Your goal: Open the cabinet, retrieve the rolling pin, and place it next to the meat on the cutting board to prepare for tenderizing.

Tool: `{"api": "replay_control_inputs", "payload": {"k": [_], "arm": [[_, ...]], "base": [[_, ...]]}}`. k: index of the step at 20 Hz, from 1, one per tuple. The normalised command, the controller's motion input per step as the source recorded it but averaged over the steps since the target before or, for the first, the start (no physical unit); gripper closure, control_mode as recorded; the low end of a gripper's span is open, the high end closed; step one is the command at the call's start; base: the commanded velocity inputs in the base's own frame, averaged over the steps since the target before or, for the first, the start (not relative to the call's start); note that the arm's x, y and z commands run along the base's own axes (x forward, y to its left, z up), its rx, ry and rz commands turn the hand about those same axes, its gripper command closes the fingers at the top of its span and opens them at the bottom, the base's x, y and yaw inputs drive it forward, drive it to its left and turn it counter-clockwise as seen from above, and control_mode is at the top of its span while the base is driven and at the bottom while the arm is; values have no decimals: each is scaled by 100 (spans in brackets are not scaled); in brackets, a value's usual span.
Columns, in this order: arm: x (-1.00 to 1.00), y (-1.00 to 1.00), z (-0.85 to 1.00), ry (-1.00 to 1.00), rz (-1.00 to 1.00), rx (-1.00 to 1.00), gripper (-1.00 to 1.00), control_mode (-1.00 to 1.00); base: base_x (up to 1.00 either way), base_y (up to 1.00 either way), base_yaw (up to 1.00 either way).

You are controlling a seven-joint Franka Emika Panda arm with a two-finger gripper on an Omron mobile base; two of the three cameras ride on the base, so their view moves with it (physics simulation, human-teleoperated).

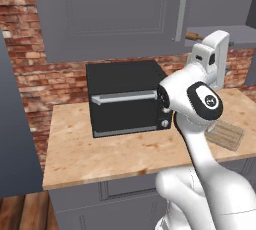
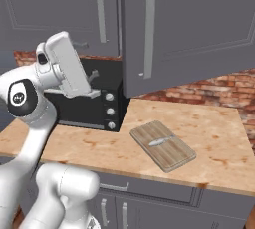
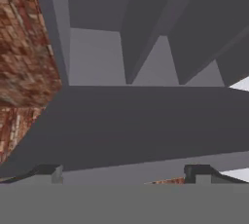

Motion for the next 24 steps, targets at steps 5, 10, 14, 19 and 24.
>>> {"api": "replay_control_inputs", "payload": {"k": [5, 10, 14, 19, 24], "arm": [[61, -8, -12, 7, 0, 0, -100, -100], [36, -29, -8, 5, -1, 0, -100, -100], [26, -40, -5, 2, -2, 1, -100, -100], [15, -49, -3, 0, -2, 1, -100, -100], [6, -53, -2, 0, -4, 1, -100, -100]], "base": [[0, 0, 0], [0, 0, 0], [0, 0, 0], [0, 0, 0], [0, 0, 0]]}}
